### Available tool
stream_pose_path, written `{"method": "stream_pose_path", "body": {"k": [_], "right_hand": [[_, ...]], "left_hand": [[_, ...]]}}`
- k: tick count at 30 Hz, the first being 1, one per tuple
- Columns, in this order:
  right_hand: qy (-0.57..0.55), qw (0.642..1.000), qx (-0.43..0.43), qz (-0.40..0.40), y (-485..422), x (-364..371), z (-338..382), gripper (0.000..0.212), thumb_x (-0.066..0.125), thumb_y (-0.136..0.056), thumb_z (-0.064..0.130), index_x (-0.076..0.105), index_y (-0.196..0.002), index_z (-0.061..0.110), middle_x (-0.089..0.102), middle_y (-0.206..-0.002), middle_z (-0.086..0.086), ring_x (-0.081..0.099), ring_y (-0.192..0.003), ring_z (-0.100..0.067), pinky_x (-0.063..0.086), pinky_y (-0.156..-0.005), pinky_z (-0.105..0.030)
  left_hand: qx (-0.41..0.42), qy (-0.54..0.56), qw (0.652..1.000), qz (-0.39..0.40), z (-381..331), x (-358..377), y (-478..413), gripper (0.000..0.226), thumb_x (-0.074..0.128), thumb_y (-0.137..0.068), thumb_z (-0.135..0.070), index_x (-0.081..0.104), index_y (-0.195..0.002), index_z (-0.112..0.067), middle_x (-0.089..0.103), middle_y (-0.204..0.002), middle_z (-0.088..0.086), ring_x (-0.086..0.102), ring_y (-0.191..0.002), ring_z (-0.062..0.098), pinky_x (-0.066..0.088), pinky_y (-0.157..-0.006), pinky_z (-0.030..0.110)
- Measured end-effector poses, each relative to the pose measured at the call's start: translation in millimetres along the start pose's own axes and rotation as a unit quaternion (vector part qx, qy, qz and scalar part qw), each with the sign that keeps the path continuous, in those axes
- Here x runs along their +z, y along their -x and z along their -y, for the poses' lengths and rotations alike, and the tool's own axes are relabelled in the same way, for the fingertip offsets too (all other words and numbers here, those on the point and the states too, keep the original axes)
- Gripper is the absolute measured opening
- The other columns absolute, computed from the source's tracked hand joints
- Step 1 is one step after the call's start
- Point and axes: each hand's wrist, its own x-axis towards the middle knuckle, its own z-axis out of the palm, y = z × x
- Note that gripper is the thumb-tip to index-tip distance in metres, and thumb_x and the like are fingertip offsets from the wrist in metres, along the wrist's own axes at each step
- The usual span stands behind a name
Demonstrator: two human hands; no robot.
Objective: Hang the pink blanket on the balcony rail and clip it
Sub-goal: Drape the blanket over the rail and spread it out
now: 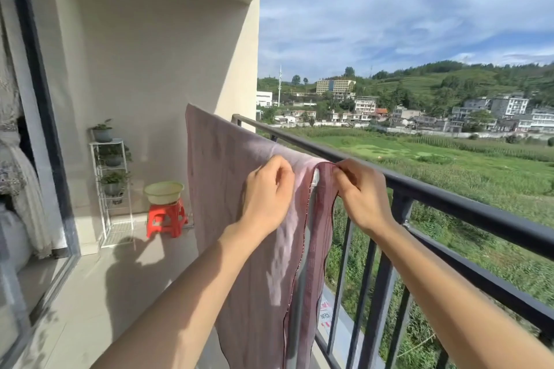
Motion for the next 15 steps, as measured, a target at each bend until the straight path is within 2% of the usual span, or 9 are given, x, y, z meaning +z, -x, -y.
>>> {"method": "stream_pose_path", "body": {"k": [2, 4, 6, 7, 9, 11, 13, 15], "right_hand": [[0.042, 0.998, -0.013, 0.05, 9, 1, -3, 0.03, 0.057, -0.088, 0.01, 0.052, -0.061, 0.022, 0.051, -0.052, 0.009, 0.039, -0.044, -0.005, 0.031, -0.045, -0.013], [0.055, 0.996, -0.017, 0.063, 12, 3, -5, 0.027, 0.058, -0.086, 0.01, 0.051, -0.062, 0.02, 0.048, -0.051, 0.008, 0.034, -0.043, -0.005, 0.032, -0.046, -0.016], [0.054, 0.997, -0.025, 0.04, 8, 4, -2, 0.019, 0.058, -0.086, 0.014, 0.057, -0.068, 0.017, 0.055, -0.056, 0.003, 0.04, -0.048, -0.009, 0.033, -0.048, -0.017], [0.046, 0.998, -0.02, 0.034, 6, 4, 0, 0.015, 0.058, -0.087, 0.016, 0.061, -0.072, 0.016, 0.059, -0.061, 0.001, 0.047, -0.053, -0.013, 0.038, -0.052, -0.022], [0.021, 0.999, 0.003, 0.035, 0, 3, 3, 0.012, 0.058, -0.088, 0.019, 0.065, -0.079, 0.017, 0.064, -0.068, 0.002, 0.053, -0.059, -0.013, 0.041, -0.056, -0.027], [-0.005, 0.999, 0.031, 0.028, -3, 1, 2, 0.011, 0.06, -0.089, 0.02, 0.067, -0.081, 0.018, 0.064, -0.069, 0.006, 0.052, -0.059, -0.007, 0.039, -0.054, -0.02], [-0.033, 0.998, 0.047, -0.008, -3, -1, 1, 0.008, 0.061, -0.088, 0.017, 0.068, -0.085, 0.017, 0.064, -0.069, 0.009, 0.052, -0.058, -0.001, 0.036, -0.053, -0.009], [-0.064, 0.996, 0.056, -0.028, 3, 0, -3, 0.006, 0.062, -0.086, 0.014, 0.068, -0.087, 0.017, 0.064, -0.07, 0.009, 0.052, -0.058, 0.0, 0.036, -0.053, -0.007]], "left_hand": [[-0.001, -0.042, 0.996, 0.078, 1, 3, 7, 0.008, 0.054, -0.084, -0.028, 0.048, -0.084, -0.022, 0.051, -0.076, -0.014, 0.049, -0.067, 0.001, 0.036, -0.061, 0.026], [-0.039, -0.072, 0.987, 0.136, 2, 8, 11, 0.029, 0.059, -0.072, -0.043, 0.041, -0.089, -0.028, 0.048, -0.083, -0.013, 0.051, -0.072, 0.007, 0.041, -0.063, 0.029], [-0.059, -0.081, 0.985, 0.144, 1, 12, 14, 0.036, 0.057, -0.064, -0.052, 0.038, -0.084, -0.029, 0.05, -0.083, -0.011, 0.053, -0.074, 0.014, 0.043, -0.064, 0.031], [-0.061, -0.091, 0.984, 0.14, 1, 13, 15, 0.035, 0.056, -0.064, -0.053, 0.038, -0.081, -0.028, 0.051, -0.082, -0.01, 0.053, -0.075, 0.017, 0.042, -0.063, 0.032], [-0.036, -0.133, 0.982, 0.13, 2, 16, 14, 0.026, 0.055, -0.075, -0.044, 0.041, -0.076, -0.022, 0.051, -0.079, -0.006, 0.054, -0.077, 0.024, 0.036, -0.062, 0.032], [-0.008, -0.133, 0.983, 0.127, 2, 15, 11, 0.022, 0.052, -0.085, -0.027, 0.041, -0.069, -0.016, 0.048, -0.07, -0.002, 0.052, -0.071, 0.027, 0.031, -0.059, 0.031], [-0.005, -0.051, 0.988, 0.145, 0, 12, 10, 0.032, 0.053, -0.087, -0.021, 0.036, -0.061, -0.014, 0.042, -0.056, -0.001, 0.041, -0.056, 0.02, 0.027, -0.053, 0.031], [0.0, 0.01, 0.987, 0.158, 0, 8, 10, 0.038, 0.056, -0.087, -0.022, 0.034, -0.057, -0.016, 0.038, -0.048, -0.003, 0.033, -0.047, 0.01, 0.025, -0.049, 0.028]]}}
